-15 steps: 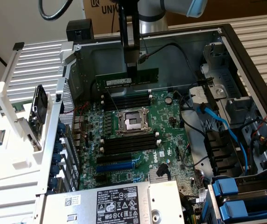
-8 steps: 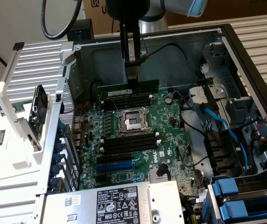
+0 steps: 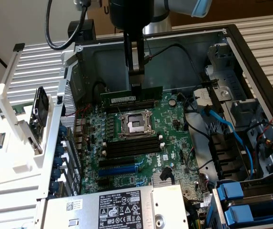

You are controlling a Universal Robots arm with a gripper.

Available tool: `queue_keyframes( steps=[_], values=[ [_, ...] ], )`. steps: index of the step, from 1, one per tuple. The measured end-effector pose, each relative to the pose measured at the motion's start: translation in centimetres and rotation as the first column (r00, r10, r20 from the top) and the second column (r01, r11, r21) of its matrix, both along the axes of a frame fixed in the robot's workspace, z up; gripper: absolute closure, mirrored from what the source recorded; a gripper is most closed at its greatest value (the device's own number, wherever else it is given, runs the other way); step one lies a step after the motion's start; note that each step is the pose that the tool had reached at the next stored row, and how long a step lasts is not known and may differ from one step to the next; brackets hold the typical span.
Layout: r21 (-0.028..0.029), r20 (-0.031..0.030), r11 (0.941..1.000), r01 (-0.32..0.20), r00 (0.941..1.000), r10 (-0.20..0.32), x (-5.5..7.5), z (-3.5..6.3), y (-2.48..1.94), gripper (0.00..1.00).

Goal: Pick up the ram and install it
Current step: 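Insert the ram into the slot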

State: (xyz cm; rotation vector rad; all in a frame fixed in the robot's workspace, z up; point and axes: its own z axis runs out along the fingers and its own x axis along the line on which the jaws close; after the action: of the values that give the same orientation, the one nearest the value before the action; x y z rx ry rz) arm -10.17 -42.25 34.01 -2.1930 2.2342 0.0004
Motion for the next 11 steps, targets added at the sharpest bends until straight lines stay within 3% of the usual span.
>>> queue_keyframes(
  steps=[11],
  values=[
    [0.0007,0.0002,1.0,0.0,1.0,0.0,0.0,-1.85,-0.01,0.88]
  ],
)
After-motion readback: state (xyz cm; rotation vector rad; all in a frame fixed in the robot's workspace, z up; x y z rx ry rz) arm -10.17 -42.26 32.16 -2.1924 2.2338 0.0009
